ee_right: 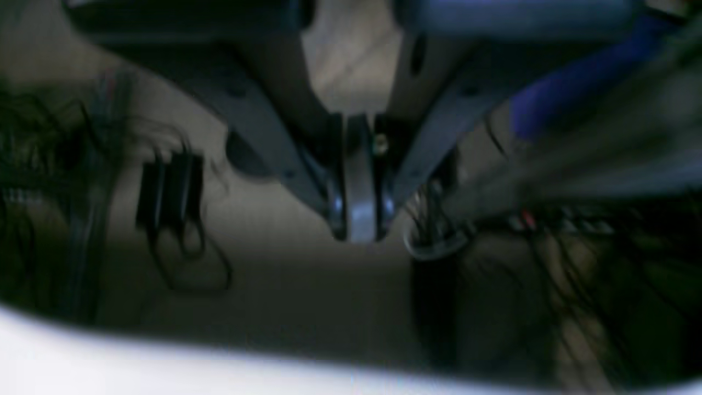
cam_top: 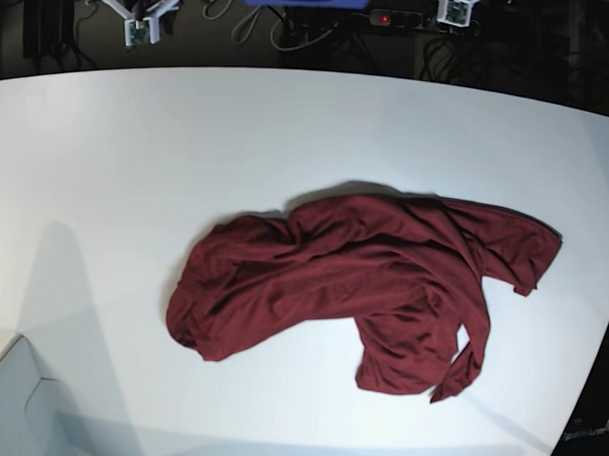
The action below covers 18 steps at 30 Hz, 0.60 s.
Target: Layout the t-shirt on the table in an organized manner, then fold the t-shirt properly
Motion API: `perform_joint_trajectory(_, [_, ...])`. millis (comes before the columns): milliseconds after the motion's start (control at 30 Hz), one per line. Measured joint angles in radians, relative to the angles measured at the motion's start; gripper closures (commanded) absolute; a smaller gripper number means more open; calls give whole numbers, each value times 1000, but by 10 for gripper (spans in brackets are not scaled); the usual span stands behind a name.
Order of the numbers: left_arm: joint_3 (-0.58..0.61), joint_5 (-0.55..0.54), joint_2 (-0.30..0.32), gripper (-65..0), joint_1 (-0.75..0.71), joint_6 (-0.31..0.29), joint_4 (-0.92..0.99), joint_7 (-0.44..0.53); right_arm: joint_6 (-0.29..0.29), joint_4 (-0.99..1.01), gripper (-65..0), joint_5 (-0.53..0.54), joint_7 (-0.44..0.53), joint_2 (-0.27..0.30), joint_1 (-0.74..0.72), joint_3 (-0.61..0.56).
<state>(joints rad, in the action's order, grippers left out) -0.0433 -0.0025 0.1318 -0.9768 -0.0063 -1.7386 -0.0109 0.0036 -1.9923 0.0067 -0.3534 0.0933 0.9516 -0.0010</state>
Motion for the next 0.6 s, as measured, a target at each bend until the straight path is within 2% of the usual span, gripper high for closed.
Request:
perform_joint_trajectory(167, [-113,1,-36,-4,-2,11,-169,18,0,-23,0,0,-4,11,-4,0])
perform_joint_trajectory(333, [-190,1,-72,-5,21,4,-205,6,0,-24,0,1,-1,9,-48,1])
perform_joint_trajectory(433, [-233,0,-98,-20,93,4,-208,8,0,-27,0,1,1,10,-71,1])
perform_joint_trajectory(500, [-261,0,-122,-76,119,3,-213,13,0,-27,0,1,2,9,-73,0])
perform_joint_trajectory(600, [-315,0,-167,-267,158,3,-212,6,0,-27,0,1,-2,9,-76,0])
